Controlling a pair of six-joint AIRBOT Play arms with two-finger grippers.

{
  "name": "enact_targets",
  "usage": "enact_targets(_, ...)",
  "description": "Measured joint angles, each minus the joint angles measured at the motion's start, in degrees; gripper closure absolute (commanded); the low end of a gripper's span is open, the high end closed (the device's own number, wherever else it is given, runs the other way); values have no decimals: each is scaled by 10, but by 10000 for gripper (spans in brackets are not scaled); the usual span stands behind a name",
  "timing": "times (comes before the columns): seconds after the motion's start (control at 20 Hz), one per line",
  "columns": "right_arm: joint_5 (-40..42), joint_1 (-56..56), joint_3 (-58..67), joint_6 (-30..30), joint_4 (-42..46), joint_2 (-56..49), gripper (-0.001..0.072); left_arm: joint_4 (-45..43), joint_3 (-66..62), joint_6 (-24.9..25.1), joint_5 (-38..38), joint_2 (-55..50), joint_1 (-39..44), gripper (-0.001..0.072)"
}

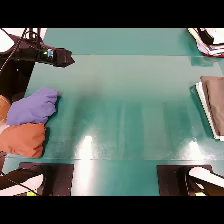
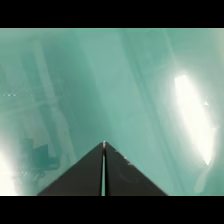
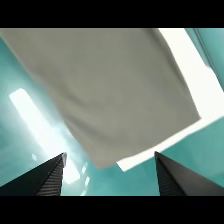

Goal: Fold the shirts.

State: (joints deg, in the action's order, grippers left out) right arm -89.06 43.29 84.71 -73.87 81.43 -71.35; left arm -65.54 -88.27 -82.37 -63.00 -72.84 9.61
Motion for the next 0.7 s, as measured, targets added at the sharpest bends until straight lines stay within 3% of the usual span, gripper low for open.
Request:
enact_targets(0.15,10,10,-28,-16,3,24,84,0,0,2,0,0,0,683)
enact_targets(0.35,38,-21,-40,-28,-86,54,96,0,0,3,4,0,0,683)
enact_targets(0.6,71,-160,-44,-31,-151,82,694,0,0,2,7,0,0,683)
enact_targets(0.7,79,-221,-44,-30,-159,87,695,0,0,2,15,0,0,683)
